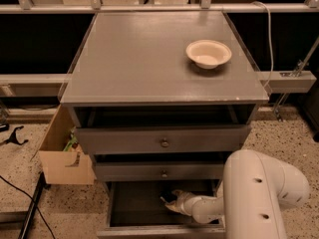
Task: Pick rxbar blueberry from bottom drawer and place on counter
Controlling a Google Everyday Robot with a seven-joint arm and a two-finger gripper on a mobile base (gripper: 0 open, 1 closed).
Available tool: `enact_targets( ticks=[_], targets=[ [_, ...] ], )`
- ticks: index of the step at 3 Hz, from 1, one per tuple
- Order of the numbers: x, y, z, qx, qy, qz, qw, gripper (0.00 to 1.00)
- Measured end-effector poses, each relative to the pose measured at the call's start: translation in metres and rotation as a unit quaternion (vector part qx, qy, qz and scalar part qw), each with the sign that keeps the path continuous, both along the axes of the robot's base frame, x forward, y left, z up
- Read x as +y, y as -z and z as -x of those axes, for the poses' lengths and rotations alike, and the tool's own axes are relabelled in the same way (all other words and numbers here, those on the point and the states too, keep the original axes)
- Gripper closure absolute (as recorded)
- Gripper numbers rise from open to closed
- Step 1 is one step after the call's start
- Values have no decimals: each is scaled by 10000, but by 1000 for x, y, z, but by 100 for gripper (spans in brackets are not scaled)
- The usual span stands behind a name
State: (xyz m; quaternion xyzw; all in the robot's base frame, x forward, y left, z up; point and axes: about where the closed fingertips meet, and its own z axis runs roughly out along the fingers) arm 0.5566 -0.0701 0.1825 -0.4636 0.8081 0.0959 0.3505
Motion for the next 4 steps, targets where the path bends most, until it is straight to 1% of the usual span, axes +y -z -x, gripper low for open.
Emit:
enact_targets(
  ticks=[1, 2, 3, 4],
  targets=[
    [6, -14, 4, 175, -169, -93, 9997, 100],
    [15, -36, 21, 523, -232, -326, 9978, 100],
    [24, -52, 35, 786, -188, -586, 9950, 100],
    [24, -52, 35, 786, -188, -586, 9950, 100]
  ],
)
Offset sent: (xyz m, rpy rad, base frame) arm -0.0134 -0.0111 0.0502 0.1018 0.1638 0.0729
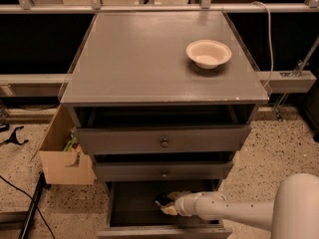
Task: Pick rxbar blueberry from bottom drawer and place on counter
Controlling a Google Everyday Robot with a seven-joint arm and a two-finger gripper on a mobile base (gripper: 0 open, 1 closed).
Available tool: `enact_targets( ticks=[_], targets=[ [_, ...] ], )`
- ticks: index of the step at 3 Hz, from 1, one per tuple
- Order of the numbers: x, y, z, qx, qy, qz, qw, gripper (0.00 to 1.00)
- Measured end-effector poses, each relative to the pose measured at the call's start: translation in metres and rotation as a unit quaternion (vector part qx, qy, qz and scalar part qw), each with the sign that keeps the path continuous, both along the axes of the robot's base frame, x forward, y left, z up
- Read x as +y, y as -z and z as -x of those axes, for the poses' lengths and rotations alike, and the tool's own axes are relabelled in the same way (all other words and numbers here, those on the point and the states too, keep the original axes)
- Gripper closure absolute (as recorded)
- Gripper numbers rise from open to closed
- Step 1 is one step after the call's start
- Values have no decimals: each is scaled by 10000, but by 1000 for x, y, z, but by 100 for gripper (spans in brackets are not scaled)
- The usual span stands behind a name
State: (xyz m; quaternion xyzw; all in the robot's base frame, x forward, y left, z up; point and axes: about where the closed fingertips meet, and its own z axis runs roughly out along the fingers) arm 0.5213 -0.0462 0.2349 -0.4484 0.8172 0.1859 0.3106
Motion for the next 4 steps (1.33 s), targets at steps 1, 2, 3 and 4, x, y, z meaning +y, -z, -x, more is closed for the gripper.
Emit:
enact_targets(
  ticks=[1, 2, 3, 4],
  targets=[
    [13, -9, 8, 41, -55, -245, 9997, 100],
    [15, -35, 11, 126, -27, -777, 9969, 100],
    [-8, -64, 28, 269, -310, -1073, 9934, 100],
    [-24, -91, 34, 286, -466, -1094, 9925, 100]
  ],
)
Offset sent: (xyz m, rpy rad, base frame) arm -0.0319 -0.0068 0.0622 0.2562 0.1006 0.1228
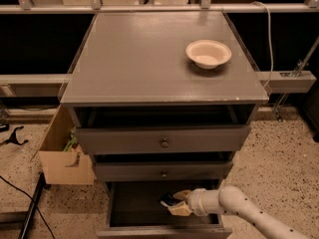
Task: Pick rxbar blueberry from bottom drawer and place on counter
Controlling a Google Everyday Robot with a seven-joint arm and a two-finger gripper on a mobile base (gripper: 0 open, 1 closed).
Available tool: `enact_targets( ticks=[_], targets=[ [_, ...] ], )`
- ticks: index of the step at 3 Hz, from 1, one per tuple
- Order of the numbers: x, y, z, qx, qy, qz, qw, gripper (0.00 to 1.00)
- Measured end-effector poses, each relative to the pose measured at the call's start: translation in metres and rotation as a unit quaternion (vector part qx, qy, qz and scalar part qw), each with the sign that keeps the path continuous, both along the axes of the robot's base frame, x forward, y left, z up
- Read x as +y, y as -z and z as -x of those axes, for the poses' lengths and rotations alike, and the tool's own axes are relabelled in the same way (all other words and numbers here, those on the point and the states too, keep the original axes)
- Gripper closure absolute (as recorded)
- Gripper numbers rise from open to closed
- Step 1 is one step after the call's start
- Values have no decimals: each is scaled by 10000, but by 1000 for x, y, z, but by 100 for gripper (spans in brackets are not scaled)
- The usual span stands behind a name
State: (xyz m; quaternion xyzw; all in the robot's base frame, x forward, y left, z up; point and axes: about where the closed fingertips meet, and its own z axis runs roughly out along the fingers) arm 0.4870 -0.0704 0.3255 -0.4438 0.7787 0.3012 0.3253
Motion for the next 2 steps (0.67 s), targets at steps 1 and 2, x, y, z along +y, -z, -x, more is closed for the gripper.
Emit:
enact_targets(
  ticks=[1, 2],
  targets=[
    [-11, -40, 4, -94, -177, 82, 9998, 100],
    [-19, -87, 6, -369, -273, 192, 9988, 100]
  ],
)
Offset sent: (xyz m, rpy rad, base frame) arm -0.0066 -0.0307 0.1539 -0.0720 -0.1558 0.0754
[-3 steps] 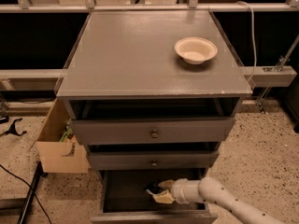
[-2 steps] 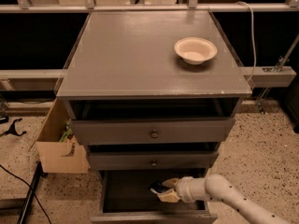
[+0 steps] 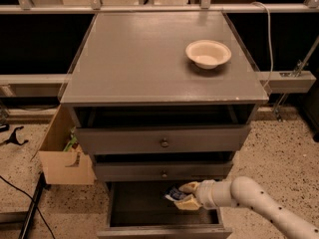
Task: Pick rxbar blueberry from bottom drawer and place on counter
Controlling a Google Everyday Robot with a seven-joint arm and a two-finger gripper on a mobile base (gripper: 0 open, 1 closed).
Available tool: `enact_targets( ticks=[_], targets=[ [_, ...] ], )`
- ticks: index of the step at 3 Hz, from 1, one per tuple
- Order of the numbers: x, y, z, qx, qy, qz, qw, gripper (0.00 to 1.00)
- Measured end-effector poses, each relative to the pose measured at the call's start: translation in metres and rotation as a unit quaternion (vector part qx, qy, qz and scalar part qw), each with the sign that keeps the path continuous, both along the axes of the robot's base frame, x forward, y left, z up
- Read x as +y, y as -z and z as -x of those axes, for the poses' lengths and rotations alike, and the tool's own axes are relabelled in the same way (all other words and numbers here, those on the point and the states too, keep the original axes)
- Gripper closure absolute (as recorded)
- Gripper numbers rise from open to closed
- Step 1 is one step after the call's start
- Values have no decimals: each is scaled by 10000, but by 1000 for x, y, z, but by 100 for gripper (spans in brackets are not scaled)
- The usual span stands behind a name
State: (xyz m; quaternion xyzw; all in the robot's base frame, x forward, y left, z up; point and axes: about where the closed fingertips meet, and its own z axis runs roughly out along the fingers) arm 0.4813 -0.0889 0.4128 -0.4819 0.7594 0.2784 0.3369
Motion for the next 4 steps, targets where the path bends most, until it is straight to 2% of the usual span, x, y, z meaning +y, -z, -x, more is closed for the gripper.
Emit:
enact_targets(
  ticks=[1, 2, 3, 4],
  targets=[
    [2, -72, 4, -553, -151, 183, 9982, 100],
    [2, -72, 4, -553, -151, 183, 9982, 100],
    [2, -86, 5, -504, -233, 118, 9984, 100],
    [4, -121, 8, -486, -375, 74, 9981, 100]
  ],
)
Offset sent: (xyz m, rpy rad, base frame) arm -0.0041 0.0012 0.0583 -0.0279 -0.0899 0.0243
